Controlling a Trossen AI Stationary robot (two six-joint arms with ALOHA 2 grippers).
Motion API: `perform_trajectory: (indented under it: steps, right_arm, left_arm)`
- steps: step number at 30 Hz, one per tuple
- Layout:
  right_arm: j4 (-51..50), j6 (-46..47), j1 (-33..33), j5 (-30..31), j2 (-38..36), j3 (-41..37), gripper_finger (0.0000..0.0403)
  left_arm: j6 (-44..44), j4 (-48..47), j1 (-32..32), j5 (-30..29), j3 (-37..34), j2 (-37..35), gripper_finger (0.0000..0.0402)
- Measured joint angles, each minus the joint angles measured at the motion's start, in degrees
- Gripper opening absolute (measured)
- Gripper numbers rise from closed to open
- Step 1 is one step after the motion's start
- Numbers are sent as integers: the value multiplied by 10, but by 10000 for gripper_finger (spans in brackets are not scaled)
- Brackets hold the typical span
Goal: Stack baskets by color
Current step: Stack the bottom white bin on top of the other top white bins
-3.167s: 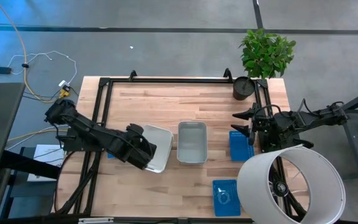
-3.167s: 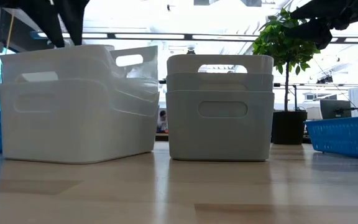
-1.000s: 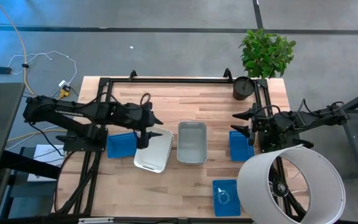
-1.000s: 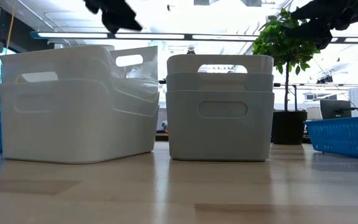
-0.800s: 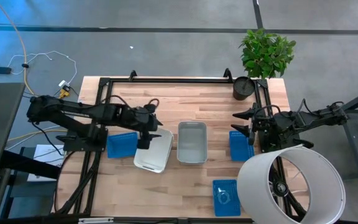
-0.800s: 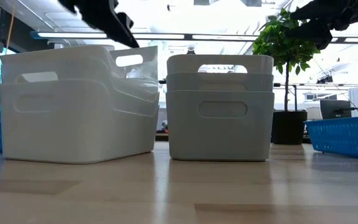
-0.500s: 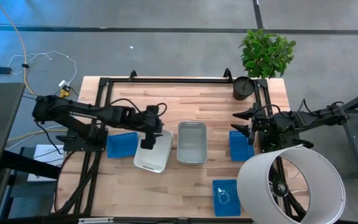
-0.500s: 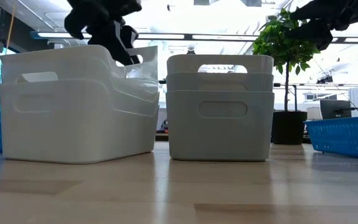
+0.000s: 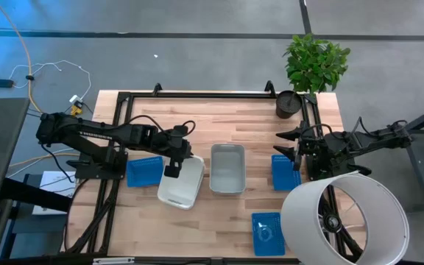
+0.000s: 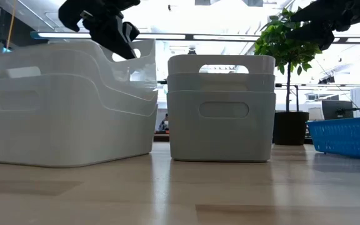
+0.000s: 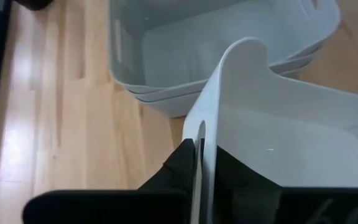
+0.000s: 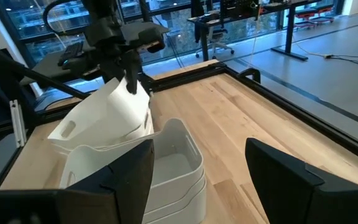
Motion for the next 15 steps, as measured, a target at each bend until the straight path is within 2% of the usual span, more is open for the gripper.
perform_trajectory:
  steps: [3, 15]
  right_arm:
    - [0, 0, 0, 0, 0, 0, 240]
    - [-8, 0, 0, 0, 0, 0, 240]
  left_arm:
    - [0, -6, 6, 2, 7, -1, 3]
    - [4, -80, 39, 114, 54, -3, 0]
